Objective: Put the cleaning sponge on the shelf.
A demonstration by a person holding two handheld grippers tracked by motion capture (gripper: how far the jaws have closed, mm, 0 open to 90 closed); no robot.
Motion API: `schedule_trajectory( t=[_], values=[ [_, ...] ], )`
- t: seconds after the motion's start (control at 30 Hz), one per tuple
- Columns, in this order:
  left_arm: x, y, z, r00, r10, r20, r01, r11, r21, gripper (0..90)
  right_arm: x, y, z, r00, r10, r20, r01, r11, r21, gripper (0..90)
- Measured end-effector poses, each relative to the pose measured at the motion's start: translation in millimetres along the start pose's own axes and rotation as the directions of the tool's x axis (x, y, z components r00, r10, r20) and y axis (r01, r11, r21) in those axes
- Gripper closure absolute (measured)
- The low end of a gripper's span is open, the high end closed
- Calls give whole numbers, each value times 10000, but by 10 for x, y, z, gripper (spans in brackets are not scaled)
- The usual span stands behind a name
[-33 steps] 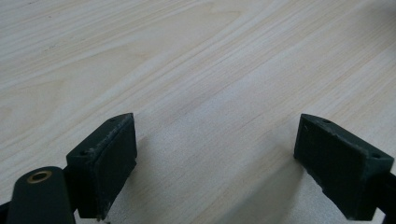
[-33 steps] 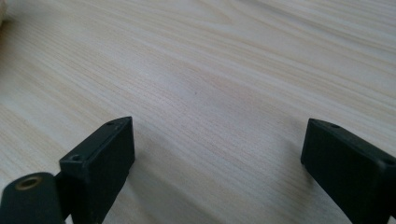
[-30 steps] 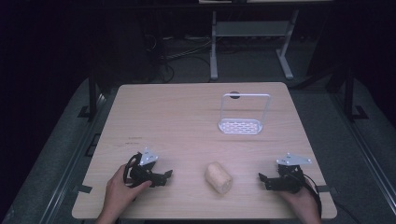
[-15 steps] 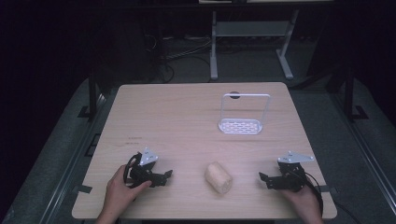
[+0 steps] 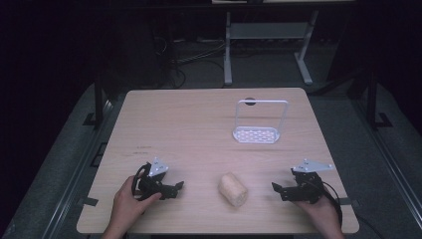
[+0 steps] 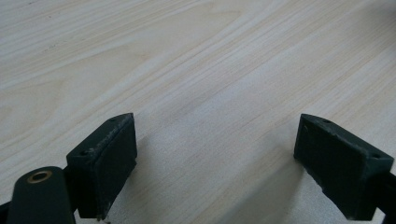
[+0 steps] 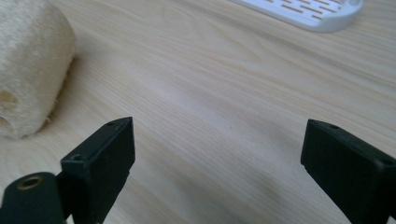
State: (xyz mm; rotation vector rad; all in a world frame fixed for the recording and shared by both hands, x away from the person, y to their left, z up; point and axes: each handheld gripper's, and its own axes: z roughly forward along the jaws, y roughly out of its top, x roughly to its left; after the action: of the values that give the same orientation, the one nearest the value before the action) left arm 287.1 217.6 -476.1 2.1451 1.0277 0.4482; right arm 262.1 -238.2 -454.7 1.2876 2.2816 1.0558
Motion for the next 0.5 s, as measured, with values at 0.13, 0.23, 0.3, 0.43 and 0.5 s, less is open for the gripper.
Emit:
schedule_trajectory(
  t=[0.13, 0.23, 0.3, 0.43, 0.5],
  values=[
    [2, 0, -2, 10000, 38, 3, -38, 10000, 32, 126, 44, 62, 2, 9998, -76, -201, 74, 9999, -102, 98],
    [2, 0, -2, 10000, 34, 3, -34, 10000, 32, 126, 59, 118, 11, 9996, -142, -262, 140, 9999, -57, 98],
    [2, 0, -2, 10000, 36, 3, -36, 10000, 33, 126, 92, 191, 26, 9991, -272, -331, 272, 9996, -11, 98],
    [2, 0, -2, 10000, 37, 3, -37, 10000, 34, 126, 134, 270, 47, 9981, -376, -480, 372, 9993, -82, 98],
    [2, 0, -2, 10000, 37, 2, -37, 10000, 32, 126, 157, 300, 57, 9976, -424, -547, 418, 9991, -120, 98]
  ],
)
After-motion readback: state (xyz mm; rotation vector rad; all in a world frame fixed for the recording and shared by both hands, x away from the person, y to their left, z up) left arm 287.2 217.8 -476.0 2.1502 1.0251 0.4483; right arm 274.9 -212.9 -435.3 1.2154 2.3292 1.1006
